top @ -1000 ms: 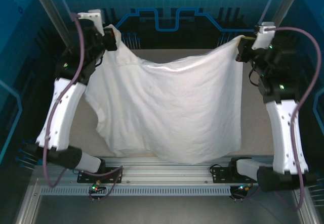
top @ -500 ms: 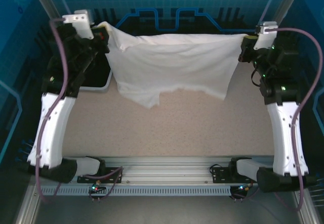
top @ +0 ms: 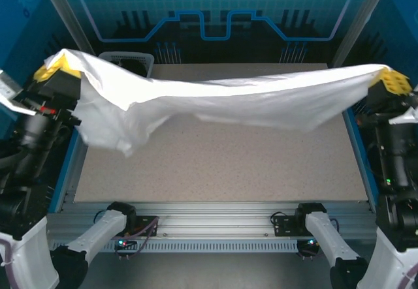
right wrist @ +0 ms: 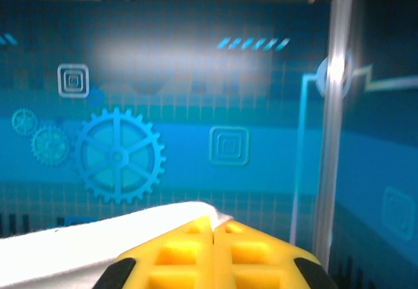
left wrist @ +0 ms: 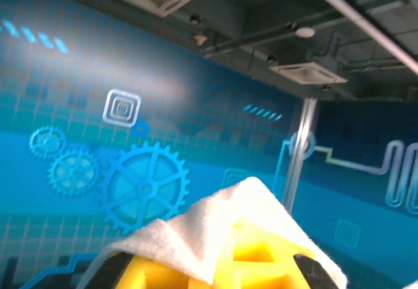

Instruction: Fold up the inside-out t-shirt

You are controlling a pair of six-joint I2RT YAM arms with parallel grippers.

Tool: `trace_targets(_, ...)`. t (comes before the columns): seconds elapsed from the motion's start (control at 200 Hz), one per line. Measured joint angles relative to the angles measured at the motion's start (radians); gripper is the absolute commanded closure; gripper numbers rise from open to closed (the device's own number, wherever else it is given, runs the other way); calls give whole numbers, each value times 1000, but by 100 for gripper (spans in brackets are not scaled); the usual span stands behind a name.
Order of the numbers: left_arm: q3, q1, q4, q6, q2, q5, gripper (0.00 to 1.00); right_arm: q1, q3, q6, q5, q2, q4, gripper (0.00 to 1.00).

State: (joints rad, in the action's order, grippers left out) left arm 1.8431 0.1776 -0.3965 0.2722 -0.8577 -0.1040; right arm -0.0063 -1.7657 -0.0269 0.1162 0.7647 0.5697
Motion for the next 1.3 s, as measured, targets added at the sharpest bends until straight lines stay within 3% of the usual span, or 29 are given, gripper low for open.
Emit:
trace_targets(0.235, 78, 0, 13, -28, -91, 30, 100, -1, -54, 64, 61, 36, 6, 100)
trace_targets(0.435, 0, 0, 97, -54, -328, 82, 100, -2, 72, 131, 108, 163, -93, 100)
trace_targets(0.66, -126, -2, 219, -73, -731, 105, 100, -2, 237, 167, 137, 514, -307, 100)
trace_targets(0.725, -108, -4, 249, -76, -876, 105, 93, -4, 240, 166, 139, 663, -365, 100)
trace_targets(0.765, -60, -5, 252, -79, -981, 103, 87, -6, 221, 162, 142, 770, -391, 97)
trace_targets(0.81, 24, -6, 260, -82, -1117, 102, 75, -7, 174, 155, 146, 905, -411, 87)
trace_targets(0.915, 375, -8, 222, -69, -1492, 88, 55, -8, -76, 119, 165, 1263, -393, 66)
trace_targets(0.99, 697, -12, 153, -40, -1751, 73, 46, -8, -325, 101, 172, 1513, -311, 61)
trace_targets(1.07, 880, -16, 75, -11, -1907, 53, 40, -8, -521, 84, 181, 1684, -203, 59)
trace_targets(1.181, 802, -22, 7, 39, -1884, 17, 37, -5, -565, 60, 182, 1729, -51, 56)
trace_targets(1.241, 573, -23, 28, 77, -1749, -2, 36, -1, -473, 42, 162, 1663, -24, 55)
trace_targets(1.301, 231, -20, 107, 131, -1543, -22, 36, 6, -298, 11, 125, 1533, -1, 54)
